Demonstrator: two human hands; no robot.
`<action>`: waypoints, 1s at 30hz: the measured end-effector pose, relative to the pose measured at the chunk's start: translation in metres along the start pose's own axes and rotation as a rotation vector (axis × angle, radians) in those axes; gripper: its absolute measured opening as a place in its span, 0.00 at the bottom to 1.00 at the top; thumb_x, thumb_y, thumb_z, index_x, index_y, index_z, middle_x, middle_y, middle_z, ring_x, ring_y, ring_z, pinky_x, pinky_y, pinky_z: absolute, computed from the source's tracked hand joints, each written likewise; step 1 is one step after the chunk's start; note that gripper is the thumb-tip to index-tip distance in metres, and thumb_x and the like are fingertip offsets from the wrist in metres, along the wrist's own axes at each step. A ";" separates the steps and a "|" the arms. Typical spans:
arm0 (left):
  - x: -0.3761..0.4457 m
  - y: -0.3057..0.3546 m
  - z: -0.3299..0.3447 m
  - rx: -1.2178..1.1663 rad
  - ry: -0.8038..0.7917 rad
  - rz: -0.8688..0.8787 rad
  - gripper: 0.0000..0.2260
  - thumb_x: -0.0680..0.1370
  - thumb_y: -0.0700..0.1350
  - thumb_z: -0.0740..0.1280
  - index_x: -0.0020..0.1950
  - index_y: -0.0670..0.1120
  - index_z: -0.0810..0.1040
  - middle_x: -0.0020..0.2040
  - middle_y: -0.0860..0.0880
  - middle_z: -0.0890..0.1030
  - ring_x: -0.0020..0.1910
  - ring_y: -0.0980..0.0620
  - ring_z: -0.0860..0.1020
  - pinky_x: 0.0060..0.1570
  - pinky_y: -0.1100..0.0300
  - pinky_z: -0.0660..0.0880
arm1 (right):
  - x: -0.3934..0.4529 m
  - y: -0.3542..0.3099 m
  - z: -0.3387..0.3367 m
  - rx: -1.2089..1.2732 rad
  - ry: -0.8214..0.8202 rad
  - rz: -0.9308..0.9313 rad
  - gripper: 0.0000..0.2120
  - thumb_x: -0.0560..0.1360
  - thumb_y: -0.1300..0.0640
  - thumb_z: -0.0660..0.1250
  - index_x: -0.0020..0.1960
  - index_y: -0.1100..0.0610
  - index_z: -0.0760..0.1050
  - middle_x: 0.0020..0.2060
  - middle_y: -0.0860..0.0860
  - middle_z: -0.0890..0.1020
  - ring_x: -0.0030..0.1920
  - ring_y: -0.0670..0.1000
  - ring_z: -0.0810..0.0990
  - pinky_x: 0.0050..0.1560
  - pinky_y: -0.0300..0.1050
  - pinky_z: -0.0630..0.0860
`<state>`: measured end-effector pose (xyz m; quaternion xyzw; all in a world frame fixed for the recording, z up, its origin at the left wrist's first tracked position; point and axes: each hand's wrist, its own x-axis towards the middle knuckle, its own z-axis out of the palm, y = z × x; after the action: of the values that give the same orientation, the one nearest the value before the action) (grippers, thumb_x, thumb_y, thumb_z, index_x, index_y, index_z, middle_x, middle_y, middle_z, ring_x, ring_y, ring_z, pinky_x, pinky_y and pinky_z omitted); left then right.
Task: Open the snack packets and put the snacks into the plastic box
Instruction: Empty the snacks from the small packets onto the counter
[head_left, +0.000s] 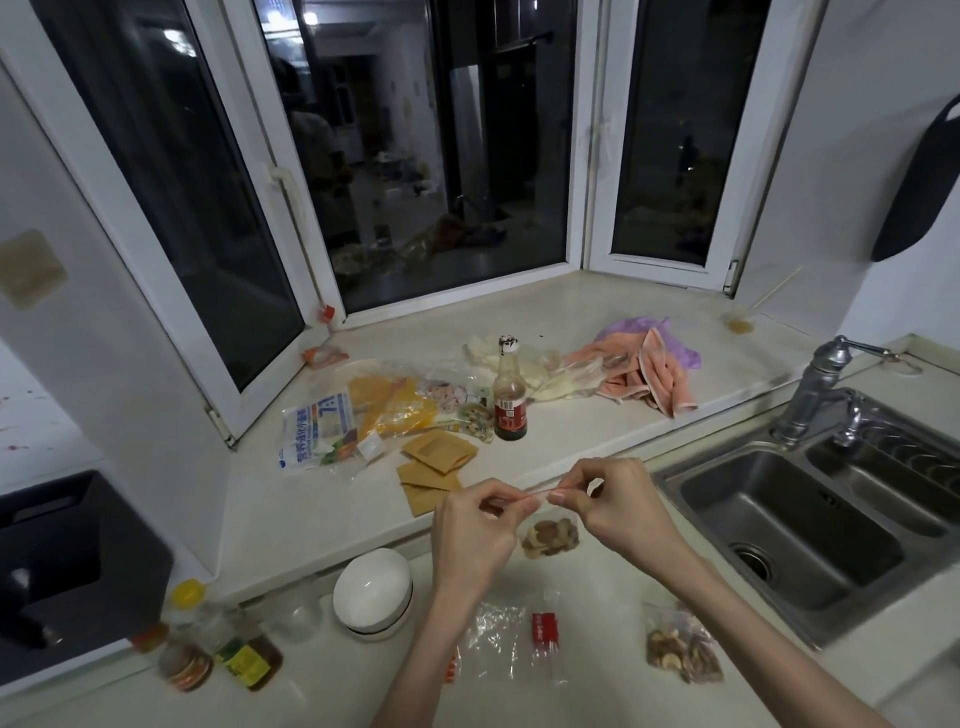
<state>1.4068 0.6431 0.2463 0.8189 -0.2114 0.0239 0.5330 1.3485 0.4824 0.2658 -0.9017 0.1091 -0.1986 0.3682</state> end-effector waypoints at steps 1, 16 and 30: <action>-0.002 -0.005 0.003 -0.021 -0.032 -0.032 0.10 0.70 0.44 0.76 0.33 0.58 0.82 0.33 0.61 0.83 0.34 0.62 0.80 0.39 0.66 0.77 | -0.001 0.005 0.002 0.017 -0.008 0.021 0.05 0.68 0.54 0.75 0.34 0.50 0.82 0.30 0.42 0.82 0.34 0.39 0.79 0.33 0.28 0.69; -0.054 -0.079 0.058 -0.294 -0.187 -0.460 0.09 0.70 0.34 0.73 0.33 0.45 0.82 0.30 0.49 0.84 0.31 0.56 0.82 0.26 0.66 0.74 | -0.056 0.089 0.034 0.607 -0.256 0.409 0.06 0.71 0.67 0.71 0.46 0.61 0.78 0.46 0.57 0.84 0.50 0.53 0.82 0.50 0.44 0.78; -0.114 -0.123 0.091 -0.431 -0.469 -0.815 0.11 0.75 0.35 0.70 0.55 0.45 0.79 0.49 0.48 0.84 0.45 0.50 0.83 0.33 0.56 0.81 | -0.172 0.181 0.080 0.569 -0.207 1.033 0.07 0.73 0.69 0.68 0.51 0.66 0.79 0.42 0.58 0.83 0.38 0.52 0.83 0.36 0.42 0.80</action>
<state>1.3321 0.6412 0.0704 0.6896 0.0110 -0.4139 0.5942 1.2199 0.4640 0.0380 -0.6126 0.4397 0.0736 0.6527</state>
